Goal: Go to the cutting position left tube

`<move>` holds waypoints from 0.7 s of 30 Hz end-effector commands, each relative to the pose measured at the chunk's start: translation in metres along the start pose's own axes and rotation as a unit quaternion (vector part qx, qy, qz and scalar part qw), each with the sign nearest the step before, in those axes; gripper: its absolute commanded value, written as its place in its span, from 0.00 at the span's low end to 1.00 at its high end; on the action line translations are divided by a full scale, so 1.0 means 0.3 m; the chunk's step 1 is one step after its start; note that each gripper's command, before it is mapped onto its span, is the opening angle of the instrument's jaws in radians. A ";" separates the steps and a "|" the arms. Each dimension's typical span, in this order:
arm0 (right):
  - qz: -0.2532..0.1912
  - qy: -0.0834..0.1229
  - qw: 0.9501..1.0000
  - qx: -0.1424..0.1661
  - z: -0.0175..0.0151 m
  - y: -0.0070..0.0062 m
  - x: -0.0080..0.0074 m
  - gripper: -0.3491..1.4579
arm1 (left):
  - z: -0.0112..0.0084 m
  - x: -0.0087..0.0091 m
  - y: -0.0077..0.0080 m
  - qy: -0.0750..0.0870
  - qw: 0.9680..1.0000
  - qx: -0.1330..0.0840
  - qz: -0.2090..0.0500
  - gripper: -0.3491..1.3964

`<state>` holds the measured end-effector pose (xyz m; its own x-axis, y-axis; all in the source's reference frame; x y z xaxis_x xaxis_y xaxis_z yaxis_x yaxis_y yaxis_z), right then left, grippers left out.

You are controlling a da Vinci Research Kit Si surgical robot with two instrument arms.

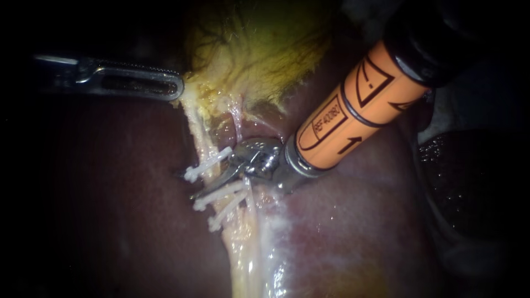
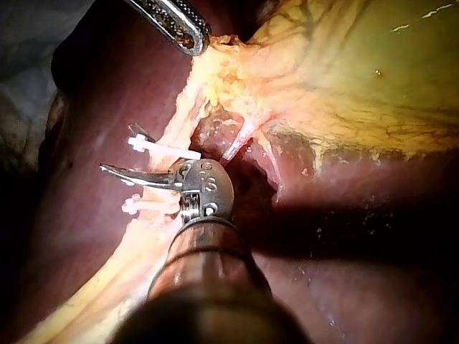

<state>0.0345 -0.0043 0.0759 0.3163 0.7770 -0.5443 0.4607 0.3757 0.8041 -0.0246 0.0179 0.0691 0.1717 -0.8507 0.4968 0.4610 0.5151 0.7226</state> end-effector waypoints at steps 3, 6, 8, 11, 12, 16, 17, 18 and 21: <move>-0.017 0.000 1.000 0.014 0.002 -0.0034 0.0015 0.77 | -0.0001 0.0000 0.0000 0.000 1.000 0.000 0.000 0.00; -0.030 -0.006 0.999 0.029 0.004 -0.0076 0.0031 0.77 | -0.0002 -0.0001 0.0000 0.000 1.000 0.000 0.000 0.00; -0.035 -0.008 0.999 0.036 0.005 -0.0114 0.0048 0.77 | -0.0002 0.0000 0.0000 0.000 1.000 0.000 0.000 0.00; -0.041 -0.010 0.998 0.049 0.006 -0.0164 0.0086 0.76 | -0.0004 0.0000 0.0001 0.000 1.000 0.000 0.000 0.00; -0.040 -0.011 0.998 0.053 0.006 -0.0176 0.0101 0.76 | -0.0004 0.0000 0.0001 0.000 1.000 0.000 0.000 0.00; -0.043 -0.013 0.997 0.066 0.006 -0.0209 0.0153 0.76 | -0.0003 0.0000 0.0001 0.000 1.000 0.000 0.000 0.00; -0.042 -0.013 0.997 0.068 0.006 -0.0212 0.0160 0.76 | -0.0003 0.0000 0.0001 0.000 1.000 0.000 0.000 0.00; -0.042 -0.013 0.997 0.069 0.006 -0.0212 0.0162 0.75 | -0.0003 -0.0001 0.0001 0.000 1.000 0.000 0.000 0.00; -0.043 -0.014 0.997 0.068 0.005 -0.0205 0.0155 0.75 | -0.0003 -0.0001 0.0001 0.000 1.000 0.000 0.000 0.00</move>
<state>0.0345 -0.0037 0.0679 0.2925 0.7304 -0.6172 0.5960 0.3655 0.7150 -0.0245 0.0179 0.0690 0.1723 -0.8506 0.4968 0.4606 0.5154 0.7226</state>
